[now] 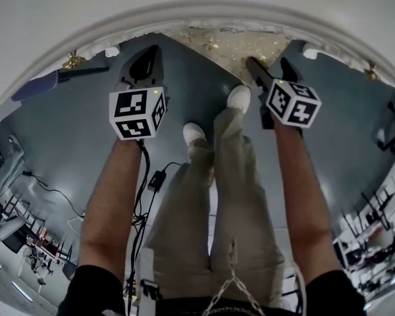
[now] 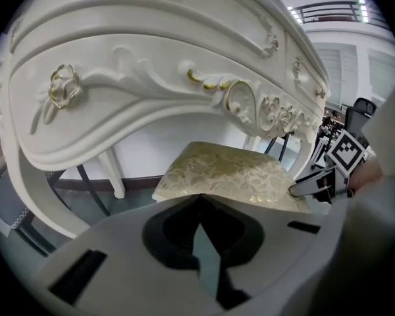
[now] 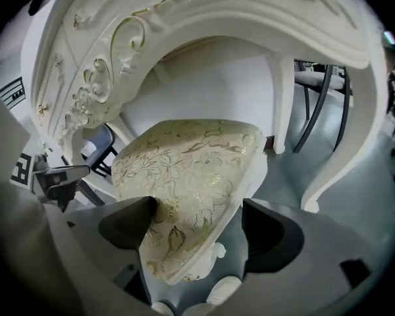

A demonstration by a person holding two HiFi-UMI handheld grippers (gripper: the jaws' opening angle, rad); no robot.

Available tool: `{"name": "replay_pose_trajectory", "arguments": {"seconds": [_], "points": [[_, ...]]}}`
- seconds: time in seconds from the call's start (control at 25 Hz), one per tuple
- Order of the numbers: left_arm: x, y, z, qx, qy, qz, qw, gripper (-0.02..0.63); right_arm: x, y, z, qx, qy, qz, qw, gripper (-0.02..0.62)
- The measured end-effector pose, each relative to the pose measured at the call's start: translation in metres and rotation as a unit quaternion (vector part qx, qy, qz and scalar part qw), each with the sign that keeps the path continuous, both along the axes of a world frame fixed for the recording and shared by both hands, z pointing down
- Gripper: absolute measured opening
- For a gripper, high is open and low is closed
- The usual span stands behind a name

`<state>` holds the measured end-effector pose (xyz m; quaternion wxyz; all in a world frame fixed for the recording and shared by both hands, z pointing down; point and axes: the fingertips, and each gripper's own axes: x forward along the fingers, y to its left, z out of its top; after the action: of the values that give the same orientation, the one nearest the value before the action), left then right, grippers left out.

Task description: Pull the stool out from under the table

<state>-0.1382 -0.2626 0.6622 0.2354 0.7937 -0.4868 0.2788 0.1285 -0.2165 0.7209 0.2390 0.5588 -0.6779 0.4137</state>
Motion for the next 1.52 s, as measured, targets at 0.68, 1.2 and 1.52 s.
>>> {"name": "replay_pose_trajectory", "arguments": {"seconds": [0.68, 1.2, 1.52], "points": [[-0.022, -0.059, 0.036, 0.049, -0.055, -0.031, 0.9968, 0.006, 0.003, 0.006, -0.012, 0.035, -0.011, -0.006, 0.999, 0.393], [0.003, -0.060, 0.035, 0.095, -0.102, -0.038, 0.9895, 0.002, -0.030, 0.011, -0.014, 0.018, 0.036, -0.004, 0.999, 0.394], [0.014, -0.043, 0.033, 0.094, -0.121, 0.007, 0.9881, 0.002, -0.023, 0.019, -0.003, -0.022, -0.004, -0.006, 1.000, 0.397]]}}
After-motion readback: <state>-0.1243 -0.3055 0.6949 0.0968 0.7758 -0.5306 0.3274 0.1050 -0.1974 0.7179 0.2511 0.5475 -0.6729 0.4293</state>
